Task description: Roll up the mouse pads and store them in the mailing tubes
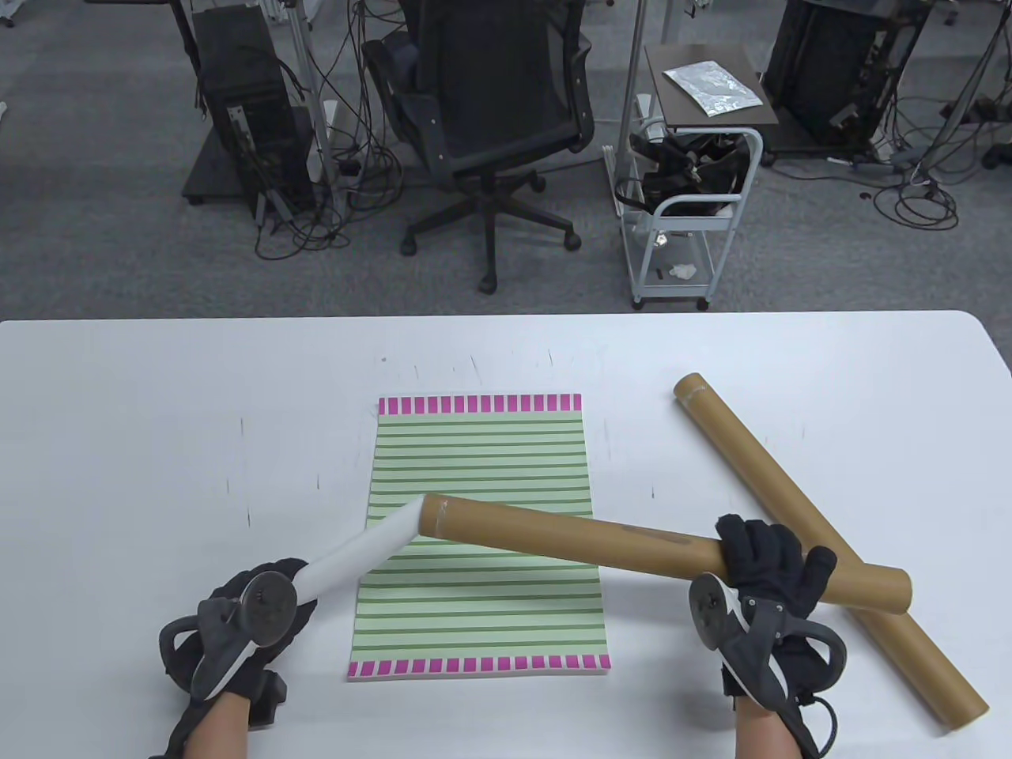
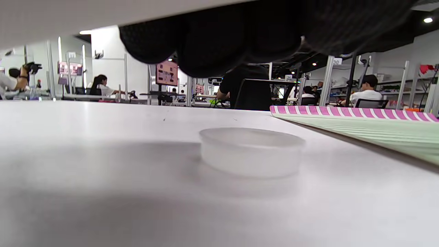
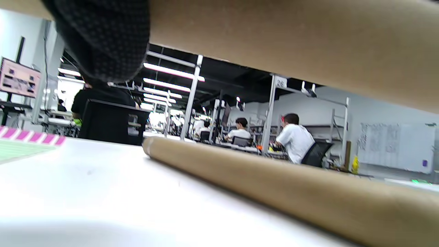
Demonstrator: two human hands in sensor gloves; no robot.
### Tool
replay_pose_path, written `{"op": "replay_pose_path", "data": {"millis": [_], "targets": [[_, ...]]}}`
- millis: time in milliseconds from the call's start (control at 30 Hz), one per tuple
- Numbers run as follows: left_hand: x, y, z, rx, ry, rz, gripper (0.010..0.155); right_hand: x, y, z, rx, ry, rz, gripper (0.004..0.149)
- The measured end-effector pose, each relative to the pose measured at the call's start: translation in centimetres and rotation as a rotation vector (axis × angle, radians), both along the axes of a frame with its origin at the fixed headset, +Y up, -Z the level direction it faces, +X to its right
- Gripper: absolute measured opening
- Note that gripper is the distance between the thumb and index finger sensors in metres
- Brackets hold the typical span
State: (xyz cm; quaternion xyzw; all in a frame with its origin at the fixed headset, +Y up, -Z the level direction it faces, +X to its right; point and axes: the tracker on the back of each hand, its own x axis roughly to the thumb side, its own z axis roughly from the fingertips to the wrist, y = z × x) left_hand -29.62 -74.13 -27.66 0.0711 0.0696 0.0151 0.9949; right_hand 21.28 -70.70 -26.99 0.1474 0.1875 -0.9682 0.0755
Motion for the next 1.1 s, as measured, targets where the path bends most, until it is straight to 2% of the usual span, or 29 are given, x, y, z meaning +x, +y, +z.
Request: {"op": "replay_pose_path", "data": {"millis": [200,300,467,633,733,800,933,1033,1100], "targets": [[0.7,0.5,0.1,0.044,-0.024,-0.062,0.044,1.0,-0.9,-0.6,-0.036,-0.04,-0.007,0.075],[1.5,0.8,-0.2,0.027,-0.092,-0.114,0.044,0.9,-1.2,-0.7,-0.051,-0.027,-0.001,0.075],[4.9,1.7,0.2,0.072,-0.207,-0.253,0.044,-0.6,-1.1,-0.7,-0.083,0.066,0.074,0.075],[6.0,2.2,0.8,0.112,-0.218,-0.207,0.044,-1.8,-1.5,-0.4,-0.138,0.157,0.127,0.072],[6.6,2.5,1.2,0.133,-0.246,-0.255,0.046,-3.0,-1.7,-0.3,-0.15,0.203,0.177,0.07],[6.9,2.5,1.3,0.117,-0.269,-0.226,0.047,-3.8,-1.7,-0.3,-0.154,0.236,0.191,0.069],[7.3,2.3,1.4,0.169,-0.226,-0.275,0.05,-4.7,-2.3,-0.1,-0.187,0.285,0.222,0.067],[6.8,2.1,1.3,0.18,-0.185,-0.268,0.05,-5.0,-2.6,-0.1,-0.213,0.337,0.172,0.065],[6.4,2.0,1.1,0.18,-0.149,-0.268,0.049,-5.5,-2.5,0.0,-0.193,0.366,0.166,0.064]]}}
